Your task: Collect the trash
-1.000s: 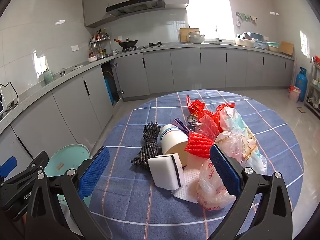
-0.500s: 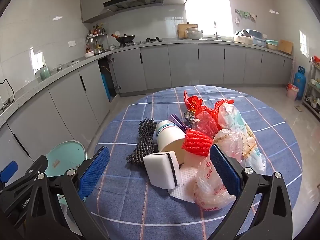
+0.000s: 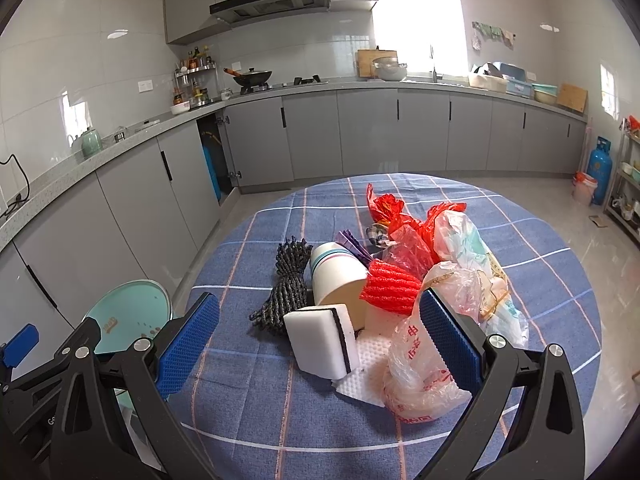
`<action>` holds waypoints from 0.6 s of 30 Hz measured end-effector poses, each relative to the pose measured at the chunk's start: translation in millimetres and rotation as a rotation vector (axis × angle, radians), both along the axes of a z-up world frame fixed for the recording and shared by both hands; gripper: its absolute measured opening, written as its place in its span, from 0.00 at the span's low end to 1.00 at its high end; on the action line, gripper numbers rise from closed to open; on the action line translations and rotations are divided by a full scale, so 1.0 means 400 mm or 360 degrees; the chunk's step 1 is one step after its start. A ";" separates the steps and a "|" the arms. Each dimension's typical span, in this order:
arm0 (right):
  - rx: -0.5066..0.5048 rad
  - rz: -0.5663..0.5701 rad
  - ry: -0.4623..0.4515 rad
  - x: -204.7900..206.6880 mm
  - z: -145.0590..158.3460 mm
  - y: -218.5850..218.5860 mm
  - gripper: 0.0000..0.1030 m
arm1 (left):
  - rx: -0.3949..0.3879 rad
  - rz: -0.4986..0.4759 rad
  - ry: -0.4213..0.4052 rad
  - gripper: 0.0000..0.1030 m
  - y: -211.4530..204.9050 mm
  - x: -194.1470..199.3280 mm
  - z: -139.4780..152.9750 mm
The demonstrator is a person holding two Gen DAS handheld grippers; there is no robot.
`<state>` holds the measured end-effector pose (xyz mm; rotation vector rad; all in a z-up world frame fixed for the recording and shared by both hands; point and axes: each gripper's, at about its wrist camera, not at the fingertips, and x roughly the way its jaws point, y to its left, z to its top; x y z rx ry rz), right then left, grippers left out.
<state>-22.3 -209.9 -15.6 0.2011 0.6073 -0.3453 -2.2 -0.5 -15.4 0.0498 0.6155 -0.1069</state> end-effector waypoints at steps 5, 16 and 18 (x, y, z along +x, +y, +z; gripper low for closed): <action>-0.0010 -0.0006 -0.0015 -0.002 0.008 0.003 0.96 | -0.0002 -0.0008 -0.0021 0.95 0.000 -0.007 0.004; -0.0020 0.0000 -0.0020 -0.008 0.020 0.011 0.96 | 0.0010 -0.0037 -0.0042 0.95 -0.010 -0.018 0.011; -0.0021 0.0001 -0.0022 -0.009 0.022 0.012 0.96 | 0.0008 -0.0037 -0.0044 0.95 -0.010 -0.019 0.012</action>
